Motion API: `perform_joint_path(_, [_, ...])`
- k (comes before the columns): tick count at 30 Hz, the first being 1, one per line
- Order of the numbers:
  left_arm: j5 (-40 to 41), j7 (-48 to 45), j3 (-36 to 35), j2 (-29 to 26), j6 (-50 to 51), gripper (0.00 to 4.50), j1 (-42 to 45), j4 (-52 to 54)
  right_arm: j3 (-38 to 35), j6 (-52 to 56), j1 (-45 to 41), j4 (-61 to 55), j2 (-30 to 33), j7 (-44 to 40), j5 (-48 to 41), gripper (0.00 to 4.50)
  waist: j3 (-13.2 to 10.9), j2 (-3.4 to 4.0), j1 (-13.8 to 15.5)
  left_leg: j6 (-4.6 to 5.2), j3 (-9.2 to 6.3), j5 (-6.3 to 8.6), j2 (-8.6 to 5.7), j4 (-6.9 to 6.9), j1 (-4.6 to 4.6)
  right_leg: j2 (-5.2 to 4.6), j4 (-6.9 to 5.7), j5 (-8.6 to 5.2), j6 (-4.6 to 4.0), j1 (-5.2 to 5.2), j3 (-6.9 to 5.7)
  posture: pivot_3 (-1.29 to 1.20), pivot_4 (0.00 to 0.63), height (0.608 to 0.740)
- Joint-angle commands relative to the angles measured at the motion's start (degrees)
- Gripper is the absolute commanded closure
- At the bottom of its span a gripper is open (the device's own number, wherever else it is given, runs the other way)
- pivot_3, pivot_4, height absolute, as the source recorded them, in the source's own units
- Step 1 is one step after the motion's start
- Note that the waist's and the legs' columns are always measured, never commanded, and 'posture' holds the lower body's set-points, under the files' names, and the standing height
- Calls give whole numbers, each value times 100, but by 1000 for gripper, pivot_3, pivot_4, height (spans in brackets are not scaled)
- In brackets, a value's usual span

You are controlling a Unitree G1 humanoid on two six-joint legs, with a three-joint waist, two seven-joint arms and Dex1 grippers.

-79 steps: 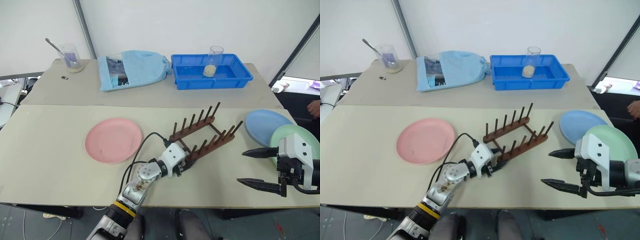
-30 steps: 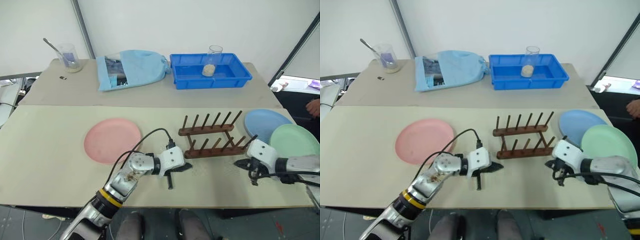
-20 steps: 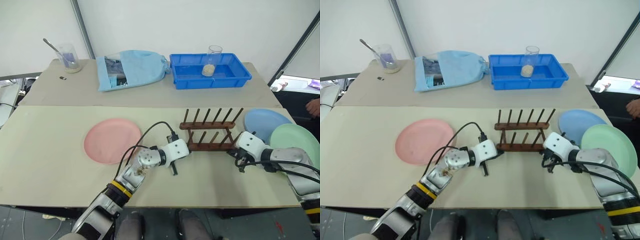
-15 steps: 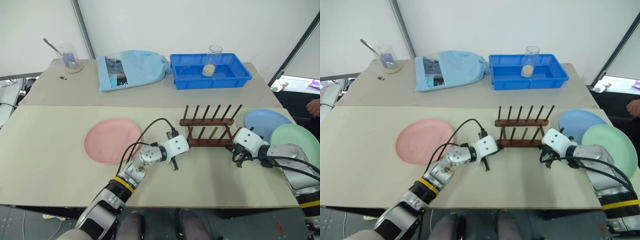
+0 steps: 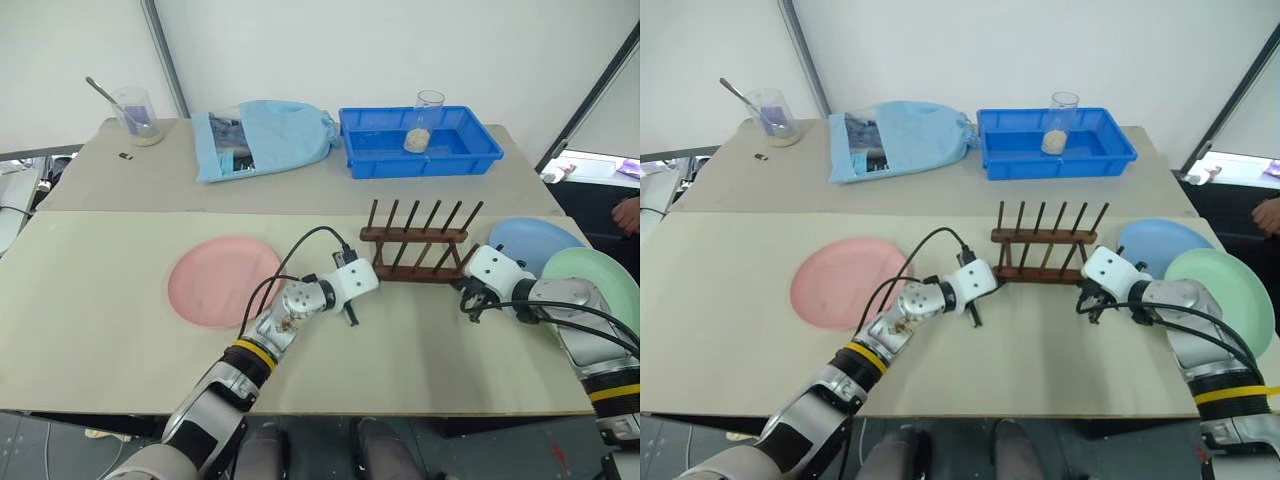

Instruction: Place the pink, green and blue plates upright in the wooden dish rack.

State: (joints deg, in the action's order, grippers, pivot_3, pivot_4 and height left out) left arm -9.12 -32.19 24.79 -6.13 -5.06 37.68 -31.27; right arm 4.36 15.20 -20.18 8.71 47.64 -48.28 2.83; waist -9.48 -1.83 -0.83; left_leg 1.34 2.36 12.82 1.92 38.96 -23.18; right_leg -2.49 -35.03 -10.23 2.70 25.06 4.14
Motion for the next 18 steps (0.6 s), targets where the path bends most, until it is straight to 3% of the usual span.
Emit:
perform_joint_path(1, [57,-156,-93,0,-23,4500,-47,123,-64,-68,-138,-149,22,-10,3,4459,0,0,-2,0,0,0,0,0,0,0,0,0,0,0,0,0,150,740])
perform_joint_path(6, [593,-861,-322,-396,324,4500,-635,1483,-381,211,239,-911,207,-318,-349,4459,1,2,-15,0,-1,0,2,-10,-3,1,-2,-2,-10,7,0,0,150,740])
perform_joint_path(7, [776,-1010,-473,-614,578,4243,-848,1972,-509,301,342,-1124,256,-384,-477,4196,1,2,-18,1,-2,0,3,-12,-3,2,-2,-1,-15,8,0,0,150,740])
perform_joint_path(9, [1144,-1308,-786,-1128,999,3683,-1340,2969,-749,515,594,-1618,400,-573,-758,3602,1,3,-28,2,-3,1,4,-16,-8,2,-8,1,-29,16,0,0,150,740])
perform_joint_path(12, [1603,-1261,-1520,-1760,1608,2303,-2156,4318,-1117,872,983,-2471,627,-974,-1349,2564,1,8,-39,2,-5,2,9,-18,0,1,-12,-3,-30,13,-3,0,150,740])
perform_joint_path(17, [2312,-179,-3377,-1883,2949,6,-3482,5964,-1540,1452,1146,-3599,838,-1468,-2476,847,-1,7,-29,2,-3,2,18,-10,7,-7,-7,-32,-36,5,-8,0,150,740])
perform_joint_path(18, [2477,68,-3755,-1800,3226,0,-3662,6197,-1544,1530,1085,-3672,848,-1475,-2590,372,-1,7,-25,2,-1,2,23,-10,10,-7,-7,-33,-36,5,-8,0,150,740])
